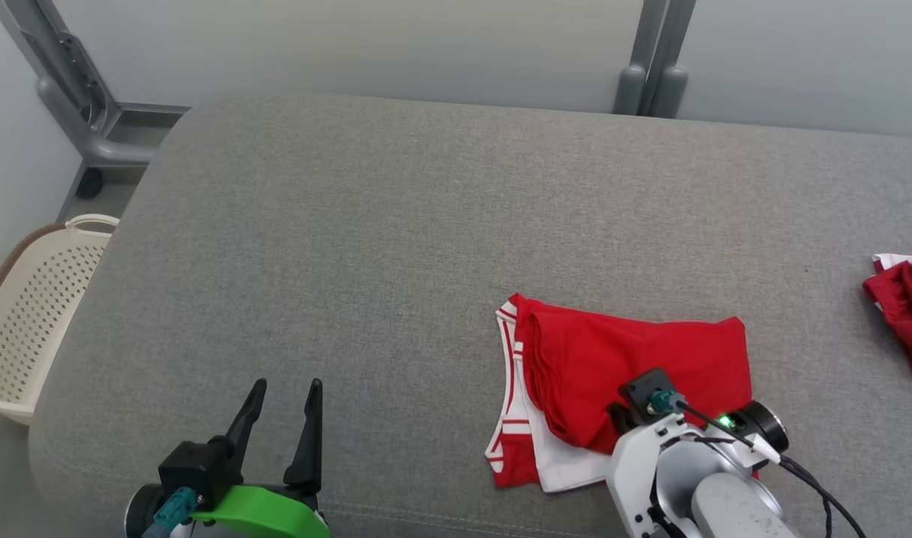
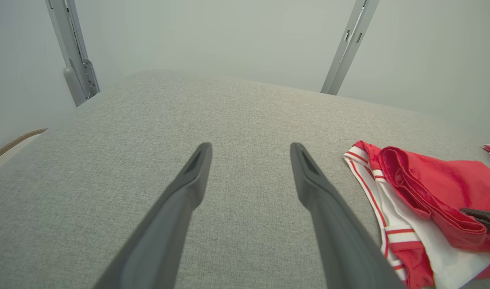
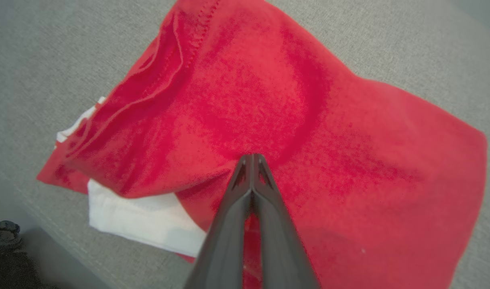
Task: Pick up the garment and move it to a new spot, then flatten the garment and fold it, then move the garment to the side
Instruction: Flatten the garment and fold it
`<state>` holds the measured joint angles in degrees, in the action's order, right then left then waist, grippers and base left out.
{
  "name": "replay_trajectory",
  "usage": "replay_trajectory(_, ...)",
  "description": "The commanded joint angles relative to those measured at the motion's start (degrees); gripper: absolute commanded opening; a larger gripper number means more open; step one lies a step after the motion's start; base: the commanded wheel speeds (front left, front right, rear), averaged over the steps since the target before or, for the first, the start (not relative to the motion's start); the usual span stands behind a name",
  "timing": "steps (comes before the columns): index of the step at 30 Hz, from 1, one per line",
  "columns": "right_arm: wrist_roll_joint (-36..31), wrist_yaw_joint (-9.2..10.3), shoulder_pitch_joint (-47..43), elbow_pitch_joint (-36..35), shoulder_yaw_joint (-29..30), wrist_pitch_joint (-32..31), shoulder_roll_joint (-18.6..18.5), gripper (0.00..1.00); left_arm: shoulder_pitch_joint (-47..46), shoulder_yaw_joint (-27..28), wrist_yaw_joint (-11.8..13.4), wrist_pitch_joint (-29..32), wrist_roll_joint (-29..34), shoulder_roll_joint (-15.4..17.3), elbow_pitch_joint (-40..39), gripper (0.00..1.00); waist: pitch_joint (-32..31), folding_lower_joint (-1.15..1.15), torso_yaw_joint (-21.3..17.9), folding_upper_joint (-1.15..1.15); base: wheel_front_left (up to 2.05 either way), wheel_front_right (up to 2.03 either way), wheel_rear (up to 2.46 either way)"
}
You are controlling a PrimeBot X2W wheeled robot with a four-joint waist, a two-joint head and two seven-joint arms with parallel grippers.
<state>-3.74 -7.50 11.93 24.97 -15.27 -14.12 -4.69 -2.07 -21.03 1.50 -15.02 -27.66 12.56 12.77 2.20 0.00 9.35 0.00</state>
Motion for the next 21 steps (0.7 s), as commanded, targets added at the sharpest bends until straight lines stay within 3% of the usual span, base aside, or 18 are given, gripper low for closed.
replay_trajectory(1,-0.1,0.04,0.8,1.4,-1.0,0.9,0.3,0.0,-0.3,0.1,-0.3,-0.2,0.4,0.0,0.1,1.0,0.1,0.0,0.4,0.0,0.0,0.0,0.0)
replay_trajectory(10,1.6,0.04,3.0,7.0,-4.8,3.0,1.5,0.0,-0.4,0.1,-0.6,-0.2,0.6,-0.1,0.5,1.0,0.2,0.0,1.3,0.0,0.0,0.0,0.0)
replay_trajectory(21,9.3,0.03,4.8,6.9,-17.0,2.4,1.7,0.0,-0.9,0.5,-0.6,-0.2,0.5,-0.2,0.6,1.0,0.3,0.0,1.5,0.0,0.0,0.0,0.0)
